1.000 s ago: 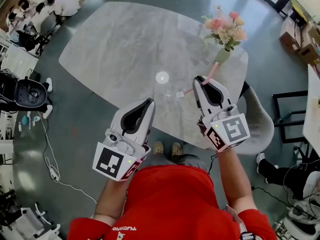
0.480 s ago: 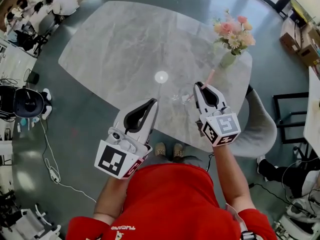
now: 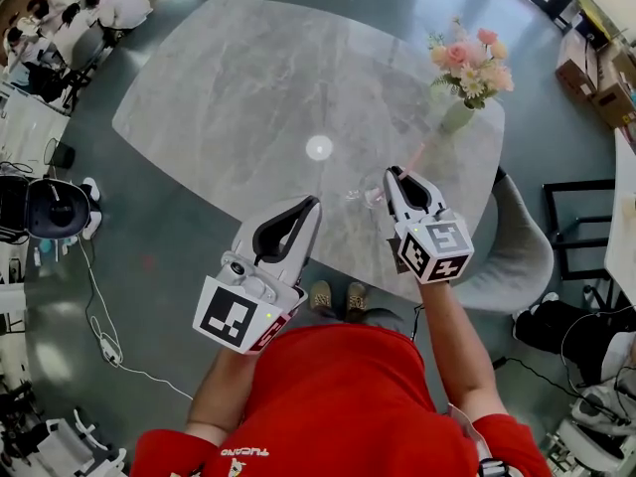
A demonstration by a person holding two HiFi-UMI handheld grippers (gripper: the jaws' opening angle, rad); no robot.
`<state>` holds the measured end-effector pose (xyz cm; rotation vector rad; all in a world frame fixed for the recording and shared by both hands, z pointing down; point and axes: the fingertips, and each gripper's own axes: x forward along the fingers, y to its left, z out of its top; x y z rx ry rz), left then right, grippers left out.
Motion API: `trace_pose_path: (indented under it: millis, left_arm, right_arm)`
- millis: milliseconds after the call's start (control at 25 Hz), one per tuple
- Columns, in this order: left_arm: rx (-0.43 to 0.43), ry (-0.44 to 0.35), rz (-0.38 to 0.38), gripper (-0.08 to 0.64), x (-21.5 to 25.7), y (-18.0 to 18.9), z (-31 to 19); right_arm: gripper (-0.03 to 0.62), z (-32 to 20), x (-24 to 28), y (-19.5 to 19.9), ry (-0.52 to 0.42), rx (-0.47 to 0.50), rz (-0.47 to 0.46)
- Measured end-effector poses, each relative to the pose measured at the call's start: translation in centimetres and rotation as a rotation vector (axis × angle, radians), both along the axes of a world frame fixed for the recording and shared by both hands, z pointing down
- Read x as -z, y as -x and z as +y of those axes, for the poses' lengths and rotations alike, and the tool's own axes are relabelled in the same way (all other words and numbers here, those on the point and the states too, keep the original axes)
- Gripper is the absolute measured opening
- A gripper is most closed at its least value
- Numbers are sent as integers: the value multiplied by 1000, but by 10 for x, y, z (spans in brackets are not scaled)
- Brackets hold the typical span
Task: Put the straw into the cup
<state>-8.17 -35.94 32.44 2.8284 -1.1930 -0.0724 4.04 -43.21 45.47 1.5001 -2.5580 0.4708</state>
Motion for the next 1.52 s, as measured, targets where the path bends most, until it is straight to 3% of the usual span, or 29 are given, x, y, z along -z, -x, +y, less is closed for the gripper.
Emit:
trace_pose_path:
  millis: [280, 600, 1000, 1160, 1320, 1520]
  left_arm:
    - [-4, 9, 8, 5, -3, 0, -3]
    - [-7, 9, 10, 5, -3, -2, 1]
    - [-35, 0, 6, 5, 0, -14, 10]
    - [-49, -8, 5, 6, 3, -20, 16]
    - [-57, -17, 2, 5, 6, -25, 19]
    - [-70, -27, 1, 5, 9, -30, 26]
  right_arm:
    - [25, -1, -14, -5, 57, 0, 41]
    - [132, 2, -26, -12, 132, 9, 83]
    - [153, 21, -50, -36, 265, -7, 160]
    - [153, 36, -37, -41, 238, -12, 137]
    - [144, 58, 3, -45, 147, -10, 46]
    - [18, 91, 72, -39, -52, 19, -52]
